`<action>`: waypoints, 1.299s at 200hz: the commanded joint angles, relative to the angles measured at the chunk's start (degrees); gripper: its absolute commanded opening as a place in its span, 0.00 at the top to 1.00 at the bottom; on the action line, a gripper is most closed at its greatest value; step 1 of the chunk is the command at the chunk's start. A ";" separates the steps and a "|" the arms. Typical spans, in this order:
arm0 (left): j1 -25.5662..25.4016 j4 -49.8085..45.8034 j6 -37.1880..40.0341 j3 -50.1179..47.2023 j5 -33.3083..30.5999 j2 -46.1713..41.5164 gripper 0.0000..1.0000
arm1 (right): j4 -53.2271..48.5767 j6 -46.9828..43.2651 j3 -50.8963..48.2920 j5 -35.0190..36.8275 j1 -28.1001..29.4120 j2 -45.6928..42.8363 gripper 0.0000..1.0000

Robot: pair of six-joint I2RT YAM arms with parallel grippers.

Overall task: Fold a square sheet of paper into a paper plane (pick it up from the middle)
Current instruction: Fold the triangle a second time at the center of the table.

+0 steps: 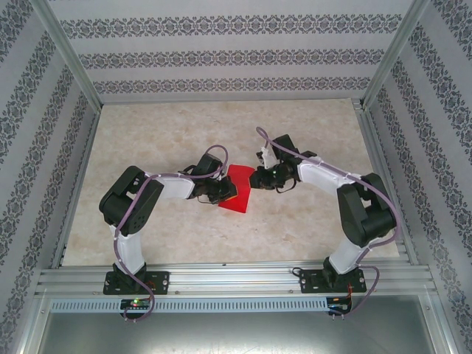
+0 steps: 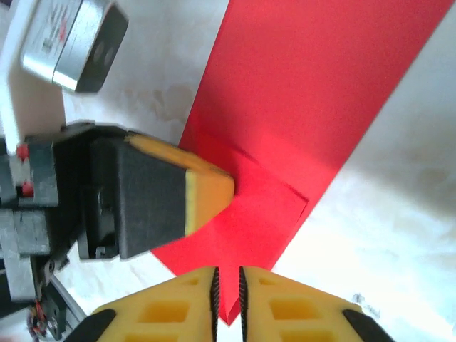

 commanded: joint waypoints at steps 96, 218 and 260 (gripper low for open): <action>-0.24 -4.03 0.35 -3.32 -4.24 3.26 0.96 | 7.62 11.02 -3.59 3.37 9.77 4.17 1.00; -0.30 -2.52 -1.01 -4.56 -4.23 2.34 0.98 | 8.99 11.10 -6.14 3.29 9.96 6.71 1.00; -0.25 -2.61 -1.23 -4.77 -4.57 2.15 0.98 | 8.77 10.76 -6.27 3.59 9.92 7.67 1.00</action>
